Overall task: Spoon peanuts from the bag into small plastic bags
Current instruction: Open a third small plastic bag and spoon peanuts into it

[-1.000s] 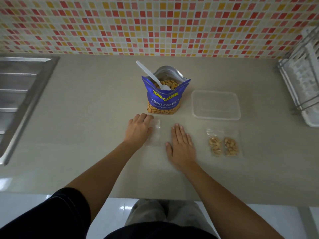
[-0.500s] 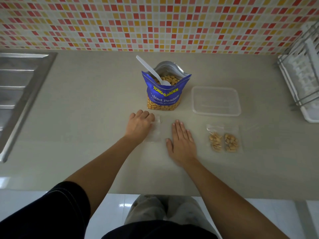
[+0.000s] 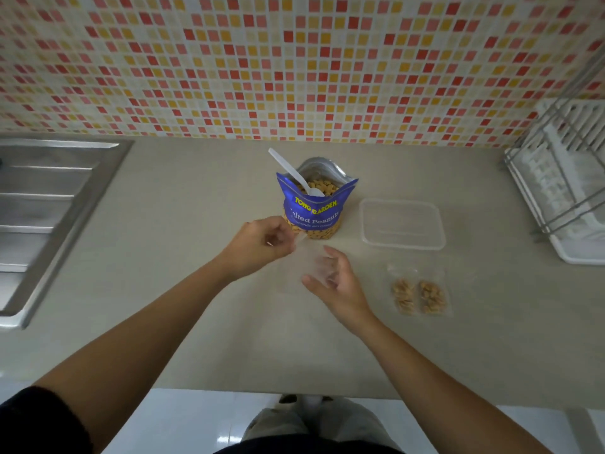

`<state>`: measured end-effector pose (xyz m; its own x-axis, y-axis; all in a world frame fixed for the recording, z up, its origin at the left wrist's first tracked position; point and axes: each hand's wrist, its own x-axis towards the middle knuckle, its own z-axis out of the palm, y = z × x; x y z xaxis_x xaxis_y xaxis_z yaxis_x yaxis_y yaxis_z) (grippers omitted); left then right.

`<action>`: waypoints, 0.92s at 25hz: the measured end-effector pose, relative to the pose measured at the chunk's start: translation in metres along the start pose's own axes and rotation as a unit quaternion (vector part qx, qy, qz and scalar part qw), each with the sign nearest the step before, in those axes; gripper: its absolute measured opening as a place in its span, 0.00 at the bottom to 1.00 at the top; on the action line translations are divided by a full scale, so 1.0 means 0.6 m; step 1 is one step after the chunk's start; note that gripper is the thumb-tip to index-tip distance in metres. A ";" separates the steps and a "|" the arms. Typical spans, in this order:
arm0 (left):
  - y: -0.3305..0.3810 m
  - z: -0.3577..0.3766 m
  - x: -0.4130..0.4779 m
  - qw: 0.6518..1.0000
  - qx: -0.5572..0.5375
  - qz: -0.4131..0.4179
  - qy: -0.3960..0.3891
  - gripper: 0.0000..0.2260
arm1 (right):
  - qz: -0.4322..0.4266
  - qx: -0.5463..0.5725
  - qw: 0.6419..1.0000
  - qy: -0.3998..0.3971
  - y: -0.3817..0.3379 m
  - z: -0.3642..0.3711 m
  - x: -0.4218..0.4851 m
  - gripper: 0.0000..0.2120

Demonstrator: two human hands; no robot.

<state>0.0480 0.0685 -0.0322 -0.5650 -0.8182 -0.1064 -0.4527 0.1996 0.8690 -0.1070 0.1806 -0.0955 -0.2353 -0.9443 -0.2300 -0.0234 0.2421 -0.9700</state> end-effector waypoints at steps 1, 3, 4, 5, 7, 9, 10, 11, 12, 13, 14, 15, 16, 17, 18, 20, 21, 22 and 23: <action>0.012 -0.003 -0.002 0.997 -0.072 -0.018 0.005 0.06 | 0.001 0.049 0.998 0.032 -0.018 -0.001 -0.001 0.23; 0.032 -0.006 -0.001 0.978 -0.203 -0.044 0.010 0.06 | -0.016 0.109 0.990 0.088 -0.054 -0.013 0.003 0.17; 0.041 -0.007 0.000 0.965 -0.257 -0.052 0.015 0.05 | -0.025 0.118 0.988 0.100 -0.069 -0.023 0.006 0.15; 0.050 -0.009 0.003 0.952 -0.300 -0.054 0.020 0.05 | -0.038 0.115 0.987 0.102 -0.084 -0.034 0.010 0.14; 0.065 -0.009 0.011 0.942 -0.330 -0.051 0.023 0.06 | -0.060 0.096 0.989 0.097 -0.106 -0.051 0.017 0.14; 0.079 -0.008 0.019 0.947 -0.319 -0.038 0.018 0.08 | -0.077 0.084 0.989 0.095 -0.124 -0.063 0.020 0.13; 0.085 -0.007 0.024 0.950 -0.311 -0.031 0.016 0.10 | -0.085 0.081 0.989 0.095 -0.132 -0.070 0.020 0.13; 0.091 -0.006 0.028 0.951 -0.308 -0.023 0.015 0.11 | -0.091 0.079 0.988 0.095 -0.138 -0.075 0.021 0.13; 0.095 -0.006 0.031 0.951 -0.308 -0.011 0.012 0.13 | -0.096 0.077 0.988 0.094 -0.144 -0.080 0.021 0.13; 0.098 -0.007 0.034 0.952 -0.305 0.002 0.009 0.16 | -0.100 0.074 0.988 0.091 -0.149 -0.085 0.021 0.13; 0.101 -0.008 0.036 0.957 -0.290 0.019 0.001 0.19 | -0.102 0.073 0.988 0.089 -0.152 -0.090 0.022 0.13; 0.105 -0.010 0.037 0.965 -0.259 0.040 -0.009 0.22 | -0.100 0.076 0.988 0.085 -0.157 -0.093 0.022 0.13; 0.108 -0.012 0.037 0.974 -0.215 0.066 -0.021 0.23 | -0.095 0.082 0.989 0.079 -0.159 -0.097 0.022 0.14; 0.112 -0.013 0.036 0.982 -0.163 0.091 -0.027 0.23 | -0.085 0.091 0.990 0.071 -0.162 -0.100 0.022 0.14; 0.115 -0.012 0.036 0.987 -0.107 0.115 -0.026 0.21 | -0.074 0.101 0.990 0.066 -0.163 -0.105 0.023 0.14; 0.123 -0.009 0.038 0.988 -0.024 0.149 -0.013 0.15 | -0.045 0.115 0.990 0.063 -0.166 -0.113 0.023 0.16; 0.124 -0.007 0.039 0.988 -0.006 0.154 -0.006 0.13 | -0.033 0.122 0.990 0.061 -0.167 -0.116 0.022 0.17; 0.124 -0.005 0.040 0.988 0.001 0.156 -0.002 0.13 | -0.026 0.133 0.989 0.055 -0.168 -0.120 0.022 0.19; 0.123 -0.003 0.043 0.989 -0.006 0.150 -0.001 0.14 | -0.019 0.145 0.988 0.050 -0.172 -0.123 0.019 0.20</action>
<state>0.0012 0.0614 0.0298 -0.6740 -0.7219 0.1566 -0.2565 0.4275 0.8669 -0.1792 0.1611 0.0078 -0.3342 -0.9213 -0.1988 0.2413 0.1203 -0.9630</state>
